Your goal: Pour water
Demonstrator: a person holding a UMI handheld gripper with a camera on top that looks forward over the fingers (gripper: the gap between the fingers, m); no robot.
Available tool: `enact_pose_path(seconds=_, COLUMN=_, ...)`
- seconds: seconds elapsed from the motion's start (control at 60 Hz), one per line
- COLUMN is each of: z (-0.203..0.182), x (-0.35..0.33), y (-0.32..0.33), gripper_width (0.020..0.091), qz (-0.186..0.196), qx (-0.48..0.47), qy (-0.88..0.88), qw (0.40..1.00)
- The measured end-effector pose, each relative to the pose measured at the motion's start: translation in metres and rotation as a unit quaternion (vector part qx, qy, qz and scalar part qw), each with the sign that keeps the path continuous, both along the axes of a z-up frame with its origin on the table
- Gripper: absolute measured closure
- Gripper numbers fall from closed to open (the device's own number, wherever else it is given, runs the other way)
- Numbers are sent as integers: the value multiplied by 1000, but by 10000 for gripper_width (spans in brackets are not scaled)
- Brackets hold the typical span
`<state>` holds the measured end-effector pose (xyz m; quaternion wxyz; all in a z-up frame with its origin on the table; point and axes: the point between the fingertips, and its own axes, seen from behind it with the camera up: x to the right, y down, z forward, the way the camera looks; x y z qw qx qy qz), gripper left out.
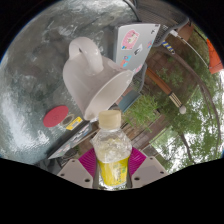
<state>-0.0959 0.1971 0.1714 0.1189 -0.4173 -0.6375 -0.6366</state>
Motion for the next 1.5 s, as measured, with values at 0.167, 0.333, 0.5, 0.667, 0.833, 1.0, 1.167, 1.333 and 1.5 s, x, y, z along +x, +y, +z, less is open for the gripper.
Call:
enact_pose_path(seconds=0.167, z=-4, x=-13, y=7, gripper_width=718, qz=9, qx=-34, qy=-38, qw=999)
enact_pose_path(seconds=0.333, z=-2, x=-14, y=-1, gripper_width=718, qz=-28, qx=-3, qy=84, qw=996)
enact_pose_path(seconds=0.5, z=33, x=-30, y=-12, gripper_width=705, qz=-64, qx=152, qy=448, qw=879)
enact_pose_path(seconds=0.667, z=11, x=-15, y=-1, gripper_width=707, qz=-118, qx=181, qy=760, qw=613)
enact_pose_path(seconds=0.833, z=-47, x=18, y=13, gripper_width=706, qz=-141, qx=174, qy=843, qw=490)
enact_pose_path(seconds=1.0, z=-95, x=33, y=20, gripper_width=708, qz=-155, qx=150, qy=890, qw=402)
enact_pose_path(seconds=1.167, z=-106, x=25, y=10, gripper_width=695, qz=-92, qx=134, qy=903, qw=397)
enact_pose_path(seconds=1.333, z=-104, x=26, y=16, gripper_width=662, qz=-87, qx=135, qy=908, qw=387)
enact_pose_path(seconds=1.5, z=-118, x=23, y=1, gripper_width=324, qz=-136, qx=109, qy=903, qw=393)
